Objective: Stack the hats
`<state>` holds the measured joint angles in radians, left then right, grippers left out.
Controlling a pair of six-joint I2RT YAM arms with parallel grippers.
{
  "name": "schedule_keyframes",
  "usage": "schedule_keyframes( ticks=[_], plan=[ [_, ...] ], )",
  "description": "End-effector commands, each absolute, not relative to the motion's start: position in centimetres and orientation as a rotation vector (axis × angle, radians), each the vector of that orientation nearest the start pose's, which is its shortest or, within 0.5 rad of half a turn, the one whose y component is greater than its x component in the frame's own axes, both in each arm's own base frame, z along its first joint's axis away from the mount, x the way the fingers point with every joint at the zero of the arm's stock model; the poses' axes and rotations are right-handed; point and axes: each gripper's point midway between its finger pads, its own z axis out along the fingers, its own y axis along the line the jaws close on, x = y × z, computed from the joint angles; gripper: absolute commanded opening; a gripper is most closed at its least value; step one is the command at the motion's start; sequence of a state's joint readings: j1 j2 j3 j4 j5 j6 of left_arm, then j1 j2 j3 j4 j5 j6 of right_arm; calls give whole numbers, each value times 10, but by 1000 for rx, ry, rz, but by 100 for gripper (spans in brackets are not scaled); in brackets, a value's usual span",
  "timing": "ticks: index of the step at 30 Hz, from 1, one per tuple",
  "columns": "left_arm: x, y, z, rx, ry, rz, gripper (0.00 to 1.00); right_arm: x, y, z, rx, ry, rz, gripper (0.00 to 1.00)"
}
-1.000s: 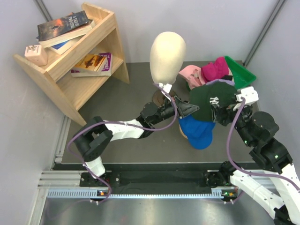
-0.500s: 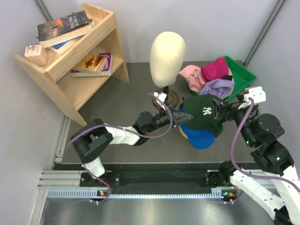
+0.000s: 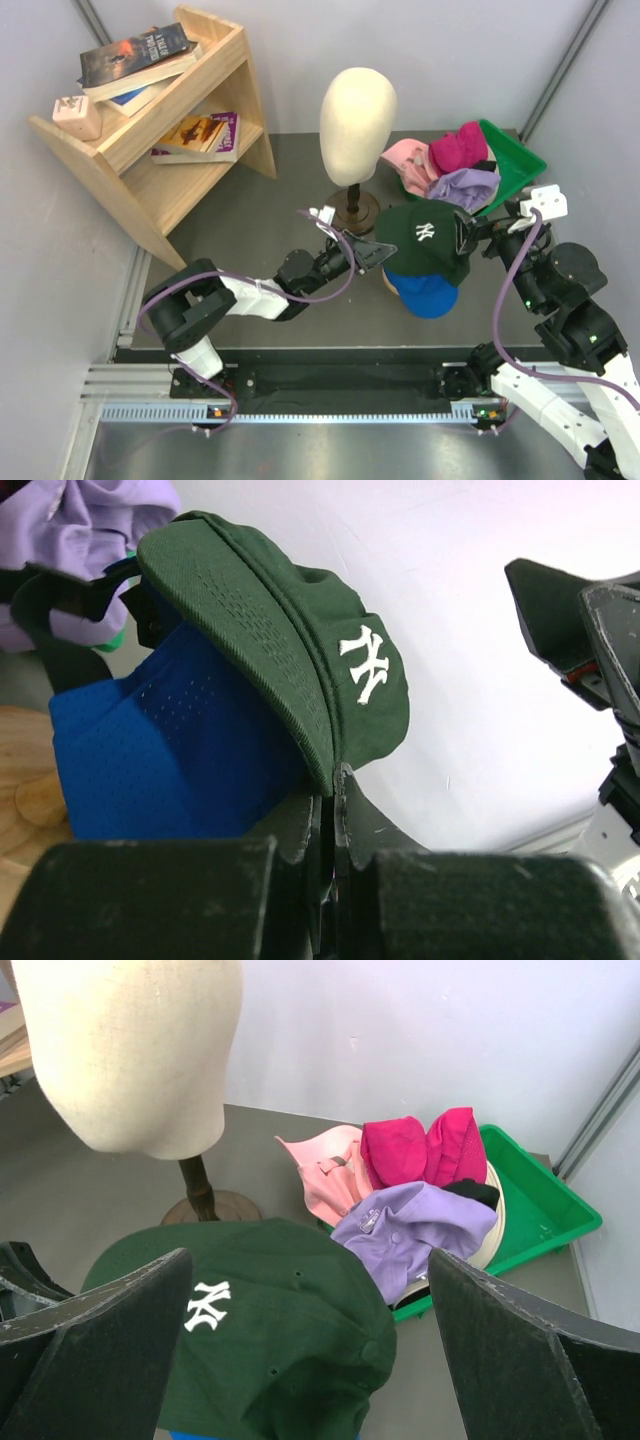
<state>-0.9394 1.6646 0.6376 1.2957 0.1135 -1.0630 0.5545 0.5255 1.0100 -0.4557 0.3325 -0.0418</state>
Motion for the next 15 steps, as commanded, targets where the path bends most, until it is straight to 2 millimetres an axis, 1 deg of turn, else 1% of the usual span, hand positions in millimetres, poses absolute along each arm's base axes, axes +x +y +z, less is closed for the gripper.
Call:
schedule_keyframes(
  ticks=[1, 7, 10, 11, 13, 15],
  plan=[
    [244, -375, 283, -142, 1311, -1749, 0, 217, 66, 398, -165, 1472, 177, 100],
    [246, -365, 268, -220, 1314, -1770, 0, 223, 70, 389, -167, 1495, 170, 100],
    [248, -362, 255, -247, 1338, -1770, 0, 226, 70, 386, -164, 1504, 164, 100],
    [248, -361, 254, -250, 1334, -1777, 0, 227, 72, 386, -168, 1506, 168, 100],
    [249, -358, 246, -272, 1346, -1779, 0, 228, 71, 384, -164, 1511, 160, 100],
    [249, -354, 244, -286, 1333, -1787, 0, 229, 72, 384, -162, 1511, 162, 100]
  ],
)
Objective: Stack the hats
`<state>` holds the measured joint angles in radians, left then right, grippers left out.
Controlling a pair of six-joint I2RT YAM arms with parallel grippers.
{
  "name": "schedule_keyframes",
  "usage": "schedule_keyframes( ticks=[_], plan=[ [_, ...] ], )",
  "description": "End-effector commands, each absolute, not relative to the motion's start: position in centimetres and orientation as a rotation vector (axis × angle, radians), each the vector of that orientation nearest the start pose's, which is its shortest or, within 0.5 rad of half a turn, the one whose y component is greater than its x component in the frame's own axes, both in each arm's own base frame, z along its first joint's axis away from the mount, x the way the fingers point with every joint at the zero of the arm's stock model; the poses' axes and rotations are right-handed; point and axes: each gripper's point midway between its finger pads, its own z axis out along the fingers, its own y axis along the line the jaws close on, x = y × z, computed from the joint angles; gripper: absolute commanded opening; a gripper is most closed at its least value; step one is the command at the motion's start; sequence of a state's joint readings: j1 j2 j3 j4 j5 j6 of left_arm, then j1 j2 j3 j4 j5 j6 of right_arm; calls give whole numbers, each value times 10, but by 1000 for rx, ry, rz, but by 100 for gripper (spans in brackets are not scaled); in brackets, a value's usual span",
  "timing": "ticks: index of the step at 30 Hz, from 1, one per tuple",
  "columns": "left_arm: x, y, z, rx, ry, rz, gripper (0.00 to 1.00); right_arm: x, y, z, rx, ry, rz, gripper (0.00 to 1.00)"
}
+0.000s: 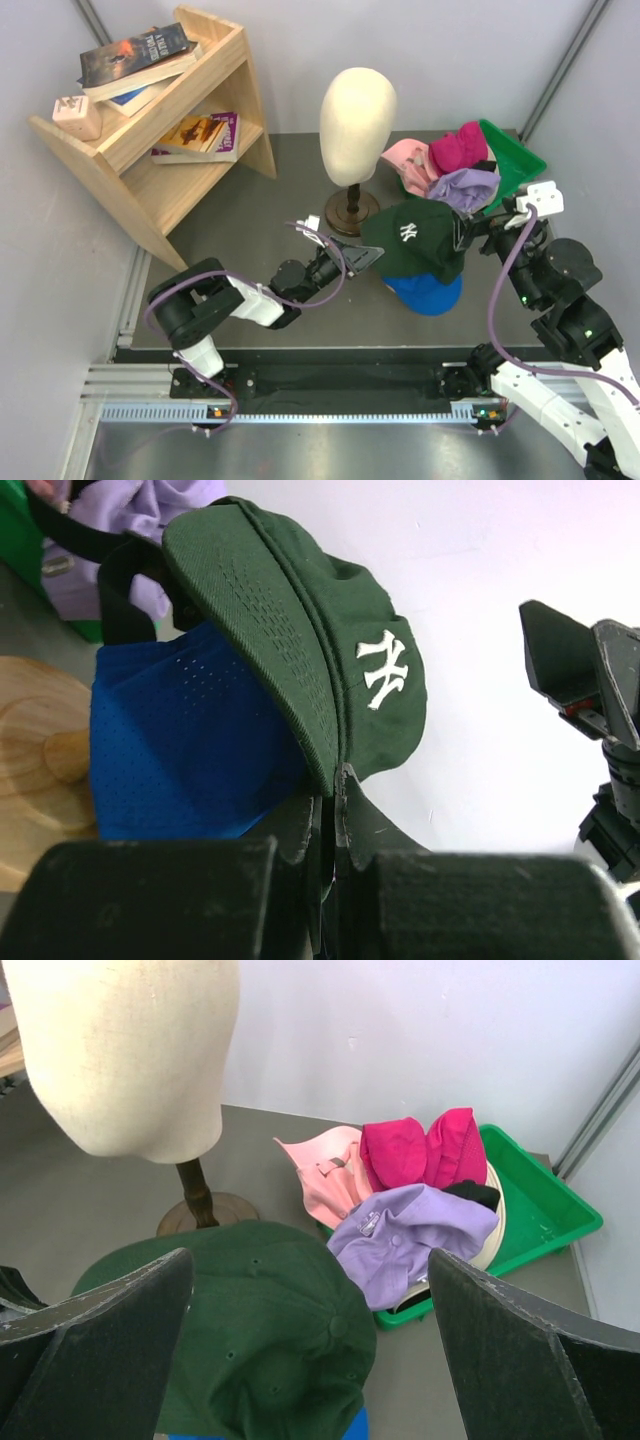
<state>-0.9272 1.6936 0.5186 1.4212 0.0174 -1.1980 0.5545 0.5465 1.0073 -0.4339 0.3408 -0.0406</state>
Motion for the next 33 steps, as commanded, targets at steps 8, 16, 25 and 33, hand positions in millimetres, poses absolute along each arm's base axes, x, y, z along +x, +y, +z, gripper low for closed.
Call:
schedule_keyframes(
  ticks=[8, 16, 25, 33],
  plan=[
    [255, -351, 224, -296, 1400, -1706, 0, 233, 74, 379, -161, 1520, 164, 100],
    [259, -358, 201, -295, 1510, -1642, 0, 237, 77, 374, -161, 1533, 163, 100],
    [259, -355, 178, -315, 1628, -1564, 0, 243, 79, 365, -157, 1559, 151, 100],
    [258, -344, 162, -325, 1706, -1474, 0, 254, 85, 356, -110, 1614, 169, 100]
  ],
)
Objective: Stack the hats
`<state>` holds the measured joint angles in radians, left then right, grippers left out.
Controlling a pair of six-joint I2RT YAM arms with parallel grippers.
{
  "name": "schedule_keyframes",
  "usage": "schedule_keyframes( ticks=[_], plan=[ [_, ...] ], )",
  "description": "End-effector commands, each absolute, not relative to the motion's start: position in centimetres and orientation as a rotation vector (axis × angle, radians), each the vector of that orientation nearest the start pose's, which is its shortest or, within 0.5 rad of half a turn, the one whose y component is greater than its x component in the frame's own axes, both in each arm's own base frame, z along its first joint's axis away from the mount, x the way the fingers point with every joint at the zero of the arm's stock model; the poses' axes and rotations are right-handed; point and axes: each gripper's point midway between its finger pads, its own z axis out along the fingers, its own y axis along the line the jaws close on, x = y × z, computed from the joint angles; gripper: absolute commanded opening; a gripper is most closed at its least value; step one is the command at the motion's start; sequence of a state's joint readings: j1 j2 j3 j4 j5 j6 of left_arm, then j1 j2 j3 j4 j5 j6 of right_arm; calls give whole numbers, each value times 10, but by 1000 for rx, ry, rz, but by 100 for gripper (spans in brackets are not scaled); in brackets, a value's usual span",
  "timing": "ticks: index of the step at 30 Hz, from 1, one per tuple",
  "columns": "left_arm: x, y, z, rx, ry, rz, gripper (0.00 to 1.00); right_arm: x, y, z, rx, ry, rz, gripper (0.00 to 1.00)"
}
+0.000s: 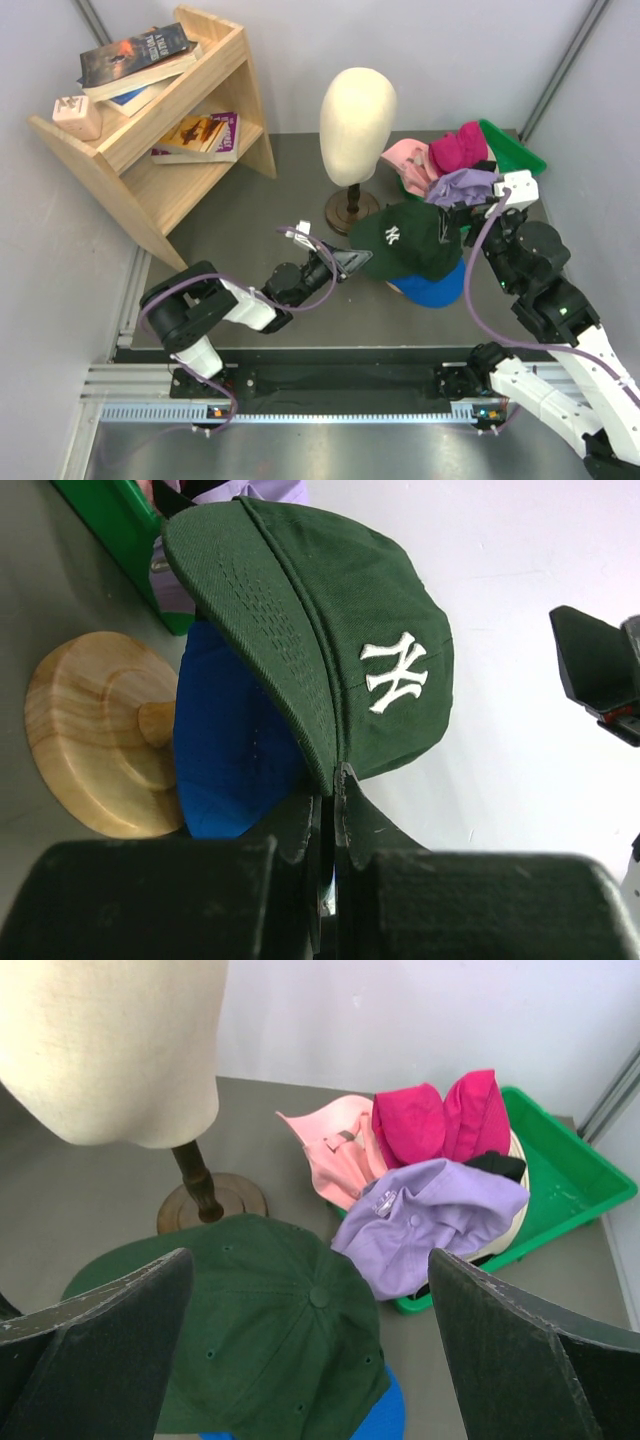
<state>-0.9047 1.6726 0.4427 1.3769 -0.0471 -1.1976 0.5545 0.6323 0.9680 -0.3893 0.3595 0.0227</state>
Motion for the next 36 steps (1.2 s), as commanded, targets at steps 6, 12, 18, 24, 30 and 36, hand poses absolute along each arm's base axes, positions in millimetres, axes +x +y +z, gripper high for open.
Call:
schedule_keyframes(
  ticks=[6, 12, 18, 24, 30, 36],
  plan=[
    [256, -341, 154, -321, 1748, -1436, 11, 254, 86, 355, -87, 1613, 182, 100],
    [255, -343, 150, -293, 1776, -1413, 39, 252, 82, 357, -62, 1606, 182, 100],
    [258, -336, 150, -271, 1790, -1340, 64, 259, 85, 353, -50, 1614, 182, 100],
    [259, -313, 160, -212, 1796, -1173, 88, 283, 83, 342, 4, 1652, 109, 100],
    [269, -269, 182, -169, 1780, -870, 99, 328, 69, 334, 78, 1675, 136, 100],
    [283, -222, 194, -65, 1786, -563, 99, 371, 30, 310, 226, 1694, 199, 100]
  ],
)
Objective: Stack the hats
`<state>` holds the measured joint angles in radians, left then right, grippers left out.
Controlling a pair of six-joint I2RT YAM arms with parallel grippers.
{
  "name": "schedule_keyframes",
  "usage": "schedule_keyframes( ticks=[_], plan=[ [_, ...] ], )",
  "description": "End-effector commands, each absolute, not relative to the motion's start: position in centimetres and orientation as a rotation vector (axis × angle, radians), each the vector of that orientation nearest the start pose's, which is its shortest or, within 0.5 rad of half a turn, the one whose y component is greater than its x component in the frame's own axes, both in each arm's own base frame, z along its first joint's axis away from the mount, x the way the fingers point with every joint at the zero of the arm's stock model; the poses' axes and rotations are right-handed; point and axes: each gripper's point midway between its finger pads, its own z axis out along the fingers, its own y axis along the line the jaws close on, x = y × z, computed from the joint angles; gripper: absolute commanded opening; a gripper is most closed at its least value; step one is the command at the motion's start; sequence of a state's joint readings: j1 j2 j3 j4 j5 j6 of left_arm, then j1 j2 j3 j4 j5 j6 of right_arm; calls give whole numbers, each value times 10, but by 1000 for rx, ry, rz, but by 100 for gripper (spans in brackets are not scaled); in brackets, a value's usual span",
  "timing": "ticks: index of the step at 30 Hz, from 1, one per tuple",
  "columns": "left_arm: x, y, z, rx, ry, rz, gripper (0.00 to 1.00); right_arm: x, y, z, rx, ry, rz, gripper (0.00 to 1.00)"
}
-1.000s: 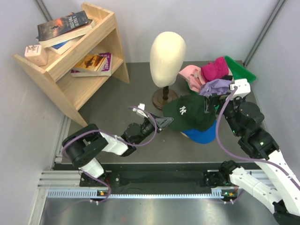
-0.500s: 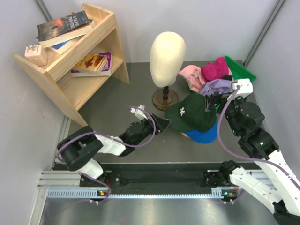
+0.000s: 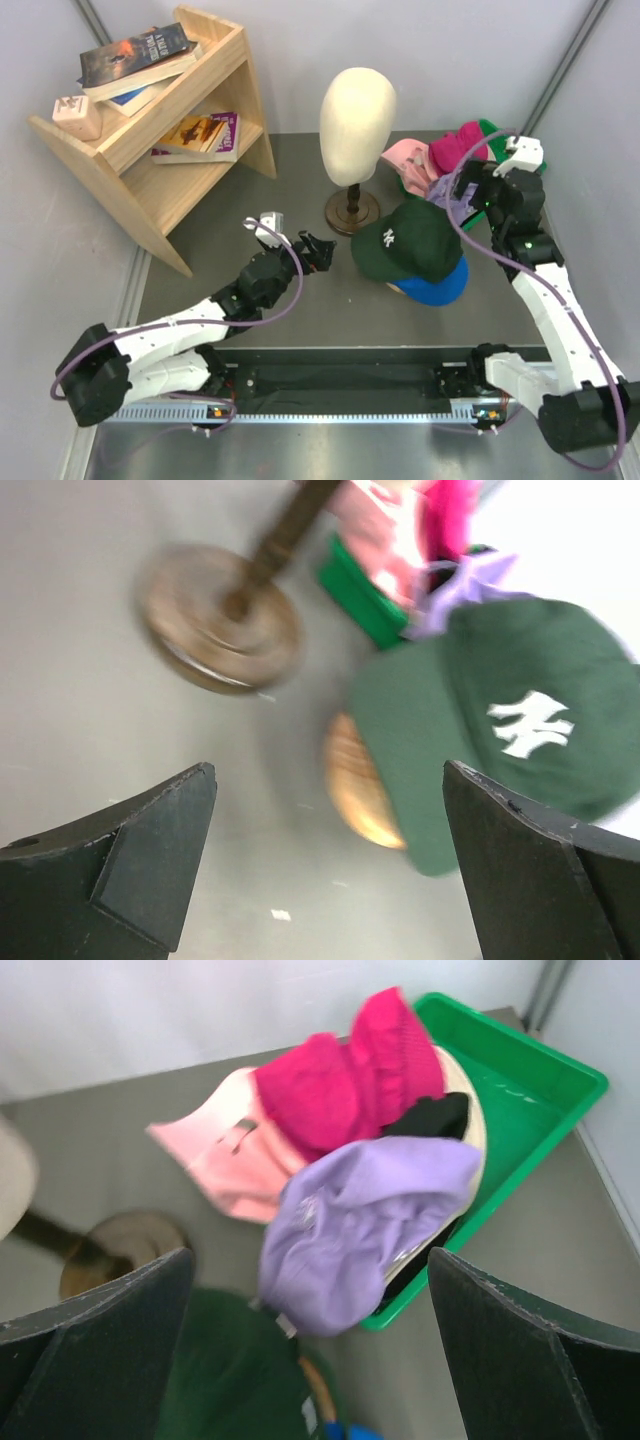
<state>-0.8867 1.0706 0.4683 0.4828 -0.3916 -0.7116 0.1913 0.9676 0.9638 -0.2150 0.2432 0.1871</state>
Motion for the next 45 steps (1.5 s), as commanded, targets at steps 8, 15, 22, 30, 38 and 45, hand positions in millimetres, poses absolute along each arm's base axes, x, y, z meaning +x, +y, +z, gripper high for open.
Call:
schedule_keyframes(
  ticks=[8, 15, 22, 30, 38, 45],
  plan=[
    [323, -162, 200, -160, 1794, -506, 99, 435, 16, 305, 223, 1708, 178, 100],
    [339, -139, 199, -198, 1803, -469, 99, 504, 21, 292, 146, 1749, 152, 98],
    [348, -134, 191, -223, 1829, -465, 99, 554, 36, 264, 14, 1858, 146, 96],
    [347, -126, 184, -256, 1838, -466, 99, 568, 36, 208, -87, 2003, -181, 96],
    [341, -119, 192, -270, 1820, -462, 99, 568, 28, 215, -38, 1997, -247, 26],
    [333, -113, 202, -274, 1795, -461, 99, 562, 31, 268, -39, 1896, -206, 0]
  ],
)
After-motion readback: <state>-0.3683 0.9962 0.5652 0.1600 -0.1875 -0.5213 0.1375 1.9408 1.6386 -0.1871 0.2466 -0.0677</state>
